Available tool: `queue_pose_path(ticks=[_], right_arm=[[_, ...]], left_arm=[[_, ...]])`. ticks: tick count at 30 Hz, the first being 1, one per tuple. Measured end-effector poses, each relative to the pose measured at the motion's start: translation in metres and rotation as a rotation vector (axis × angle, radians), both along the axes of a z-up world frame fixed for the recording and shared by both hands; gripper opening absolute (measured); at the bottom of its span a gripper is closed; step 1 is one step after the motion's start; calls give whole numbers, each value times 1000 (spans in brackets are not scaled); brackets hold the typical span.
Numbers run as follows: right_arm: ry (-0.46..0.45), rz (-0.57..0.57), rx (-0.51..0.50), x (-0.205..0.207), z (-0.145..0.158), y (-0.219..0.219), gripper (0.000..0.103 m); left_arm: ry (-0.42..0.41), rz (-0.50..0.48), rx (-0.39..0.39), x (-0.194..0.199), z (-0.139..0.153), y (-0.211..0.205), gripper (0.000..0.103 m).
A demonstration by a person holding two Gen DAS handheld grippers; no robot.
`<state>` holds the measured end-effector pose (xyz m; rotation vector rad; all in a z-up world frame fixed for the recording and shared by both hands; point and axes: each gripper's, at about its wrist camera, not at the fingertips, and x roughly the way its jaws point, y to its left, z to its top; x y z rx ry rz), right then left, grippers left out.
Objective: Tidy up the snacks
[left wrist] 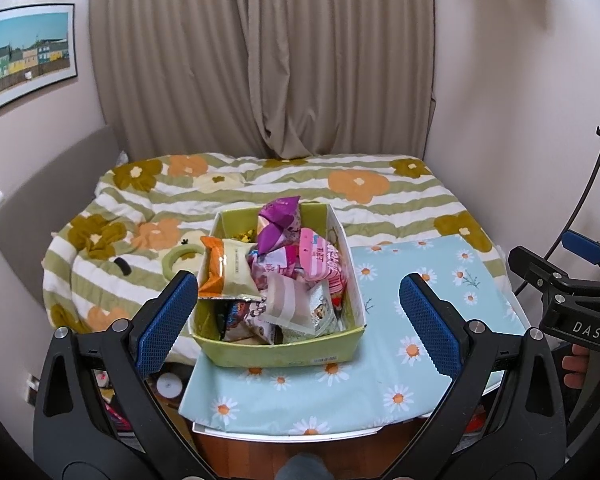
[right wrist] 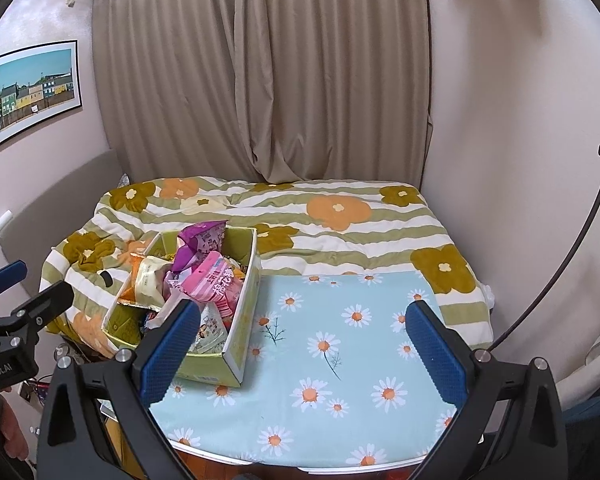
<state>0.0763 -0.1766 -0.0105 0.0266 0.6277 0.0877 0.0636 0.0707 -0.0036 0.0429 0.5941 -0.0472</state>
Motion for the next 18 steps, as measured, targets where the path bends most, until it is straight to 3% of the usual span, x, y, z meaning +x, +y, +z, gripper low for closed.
queue_pose_path(ticks=[18], right_arm=[[7, -34, 4, 2, -1, 4, 102]], left_arm=[[5, -8, 5, 5, -3, 1, 101]])
